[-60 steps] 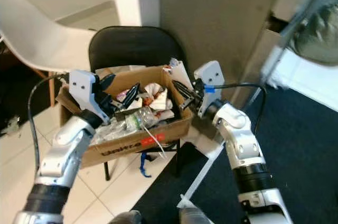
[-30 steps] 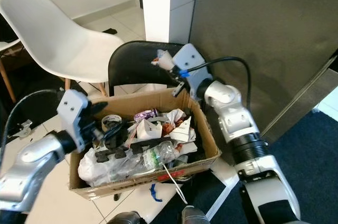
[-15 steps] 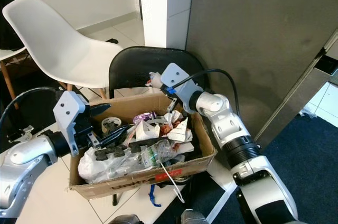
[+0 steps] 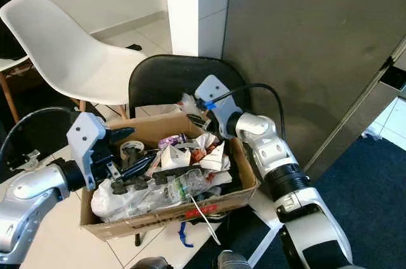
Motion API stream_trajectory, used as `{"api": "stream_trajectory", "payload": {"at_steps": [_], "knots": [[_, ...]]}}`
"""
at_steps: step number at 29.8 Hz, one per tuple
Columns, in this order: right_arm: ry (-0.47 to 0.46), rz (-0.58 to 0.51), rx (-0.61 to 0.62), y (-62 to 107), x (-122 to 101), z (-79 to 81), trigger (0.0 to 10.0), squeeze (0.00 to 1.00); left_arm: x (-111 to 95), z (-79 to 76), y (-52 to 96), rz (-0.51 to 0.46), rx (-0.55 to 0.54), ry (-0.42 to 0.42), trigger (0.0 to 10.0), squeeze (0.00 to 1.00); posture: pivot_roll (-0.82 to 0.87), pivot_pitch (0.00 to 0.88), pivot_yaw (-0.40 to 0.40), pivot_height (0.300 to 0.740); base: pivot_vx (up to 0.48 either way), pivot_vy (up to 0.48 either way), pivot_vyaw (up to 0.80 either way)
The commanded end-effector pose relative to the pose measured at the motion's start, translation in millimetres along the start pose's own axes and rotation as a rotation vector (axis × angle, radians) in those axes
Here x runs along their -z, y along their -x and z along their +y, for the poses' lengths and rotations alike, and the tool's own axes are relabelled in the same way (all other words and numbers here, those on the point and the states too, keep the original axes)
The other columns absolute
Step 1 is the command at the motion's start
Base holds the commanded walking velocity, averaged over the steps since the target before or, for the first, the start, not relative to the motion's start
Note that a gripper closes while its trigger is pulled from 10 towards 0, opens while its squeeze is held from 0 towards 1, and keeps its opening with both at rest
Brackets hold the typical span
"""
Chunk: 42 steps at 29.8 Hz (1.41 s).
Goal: Picking trash to rubbish bin
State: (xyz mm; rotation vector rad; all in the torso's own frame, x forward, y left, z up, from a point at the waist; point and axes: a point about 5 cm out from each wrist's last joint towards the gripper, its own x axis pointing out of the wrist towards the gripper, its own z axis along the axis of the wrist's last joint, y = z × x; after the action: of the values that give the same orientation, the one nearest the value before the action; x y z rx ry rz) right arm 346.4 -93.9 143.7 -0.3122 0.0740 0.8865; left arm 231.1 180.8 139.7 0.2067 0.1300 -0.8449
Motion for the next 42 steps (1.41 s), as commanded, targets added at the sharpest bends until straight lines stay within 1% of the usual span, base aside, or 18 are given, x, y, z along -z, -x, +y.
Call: {"api": "stream_trajectory", "payload": {"at_steps": [1,9,10,11,12,15,17,18,19,20,21,24,26,29,31,34,38,42], "knots": [[-0.035,-0.006,0.026,1.8,1,-5.1,10.0,1.00,0,-0.2,0.5,0.022,0.018,-0.017,10.0,0.00,0.06,0.000,-0.053,0.740,0.000,0.000,0.00],[-0.100,-0.041,0.069,10.4,1,-15.4,10.0,1.00,-1,0.0,-2.3,0.013,0.019,-0.026,10.0,0.00,0.06,0.000,-0.058,0.740,0.000,0.000,0.00],[-0.123,-0.072,0.079,16.0,-1,-19.9,10.0,0.77,-3,1.1,-3.6,0.004,0.011,-0.033,10.0,0.00,0.05,0.000,-0.054,0.740,0.000,0.000,0.00],[-0.123,-0.072,0.079,16.0,-1,-19.9,10.0,0.77,-3,1.1,-3.6,0.004,0.011,-0.033,10.0,0.00,0.05,0.000,-0.054,0.740,0.000,0.000,0.00],[-0.159,-0.122,0.097,24.4,-4,-25.6,10.0,0.00,-6,4.4,-7.4,-0.021,-0.018,-0.039,10.0,0.00,0.05,0.000,-0.055,0.740,0.000,0.000,0.00],[-0.180,-0.151,0.111,29.2,-6,-28.8,10.0,0.00,-8,6.7,-10.4,-0.038,-0.038,-0.035,10.0,0.00,0.05,0.000,-0.054,0.740,0.000,0.000,0.00],[-0.261,-0.246,0.225,43.2,-8,-40.3,10.0,0.00,-19,14.4,-29.3,-0.140,-0.128,-0.012,10.0,0.00,0.02,0.000,-0.044,0.740,0.000,0.000,0.00],[-0.261,-0.246,0.225,43.2,-8,-40.3,10.0,0.00,-19,14.4,-29.3,-0.140,-0.128,-0.012,10.0,0.00,0.02,0.000,-0.044,0.740,0.000,0.000,0.00],[-0.294,-0.275,0.279,47.6,-8,-42.9,10.0,0.00,-25,17.0,-37.8,-0.186,-0.168,0.008,10.0,0.00,0.02,0.000,-0.043,0.740,0.000,0.000,0.00],[-0.315,-0.296,0.317,51.0,-7,-41.8,10.0,0.00,-32,19.2,-47.4,-0.236,-0.214,0.032,10.0,0.00,0.00,0.000,-0.040,0.740,0.000,0.000,0.00],[-0.315,-0.296,0.317,51.0,-7,-41.8,10.0,0.00,-32,19.2,-47.4,-0.236,-0.214,0.032,10.0,0.00,0.00,0.000,-0.040,0.740,0.000,0.000,0.00],[-0.356,-0.325,0.331,47.1,-1,-24.9,10.0,0.00,-47,17.3,-73.7,-0.343,-0.264,0.155,10.0,0.00,-0.01,0.000,-0.034,0.740,0.000,0.000,0.00],[-0.366,-0.323,0.311,44.2,0,-22.4,10.0,0.00,-46,11.9,-85.5,-0.342,-0.243,0.192,10.0,0.00,-0.02,0.000,-0.028,0.740,0.000,0.000,0.00],[-0.349,-0.322,0.304,42.6,-4,-30.7,10.0,0.00,-40,11.9,-93.4,-0.316,-0.241,0.192,10.0,0.00,0.01,0.000,-0.052,0.740,-0.089,0.000,0.00],[-0.356,-0.307,0.272,35.6,-4,-26.5,10.0,0.00,-38,13.0,-98.5,-0.313,-0.248,0.196,10.0,0.00,0.00,0.000,-0.036,0.740,-0.279,0.000,0.00],[-0.365,-0.304,0.250,33.3,-4,-23.3,10.0,0.00,-38,12.1,-101.3,-0.316,-0.247,0.204,10.0,0.00,-0.01,0.000,-0.035,0.740,-0.295,0.000,0.00],[-0.425,-0.325,0.292,37.9,-3,-26.1,10.0,0.00,-35,2.1,-111.2,-0.320,-0.214,0.230,10.0,0.00,0.00,0.000,-0.036,0.740,-0.311,0.000,0.00],[-0.423,-0.320,0.286,37.5,-3,-25.1,10.0,0.00,-35,6.1,-113.9,-0.318,-0.226,0.233,10.0,0.00,0.00,0.000,-0.034,0.740,-0.310,0.000,0.00]]}}
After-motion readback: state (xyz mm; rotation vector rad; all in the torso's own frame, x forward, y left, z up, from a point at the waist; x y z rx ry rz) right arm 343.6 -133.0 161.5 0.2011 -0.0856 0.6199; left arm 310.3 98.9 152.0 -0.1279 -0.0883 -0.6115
